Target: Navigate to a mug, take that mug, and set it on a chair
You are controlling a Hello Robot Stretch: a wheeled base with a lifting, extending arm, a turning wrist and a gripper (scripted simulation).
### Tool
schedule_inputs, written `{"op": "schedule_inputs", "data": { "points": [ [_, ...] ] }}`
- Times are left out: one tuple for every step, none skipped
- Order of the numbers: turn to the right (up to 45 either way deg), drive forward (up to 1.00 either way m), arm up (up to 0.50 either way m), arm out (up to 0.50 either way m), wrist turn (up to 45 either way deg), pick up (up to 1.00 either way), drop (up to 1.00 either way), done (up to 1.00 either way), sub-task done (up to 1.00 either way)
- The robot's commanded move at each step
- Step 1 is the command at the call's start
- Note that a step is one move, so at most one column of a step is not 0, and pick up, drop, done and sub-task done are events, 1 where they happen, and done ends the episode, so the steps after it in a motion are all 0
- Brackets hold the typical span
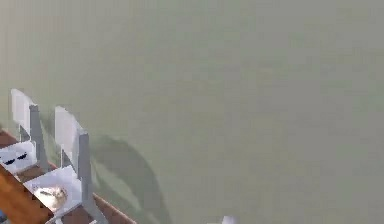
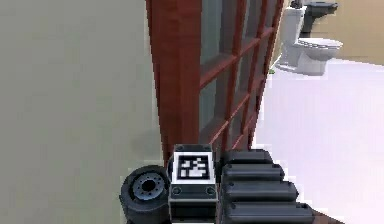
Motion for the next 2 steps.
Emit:
{"op": "schedule_inputs", "data": {
  "points": [
    [-45.0, 0.0, 0.0, 0.0, 0.0, 0.0, 0.0, 0.0, 0.0],
    [-45.0, 0.0, 0.0, 0.0, 0.0, 0.0, 0.0, 0.0, 0.0]
  ]
}}
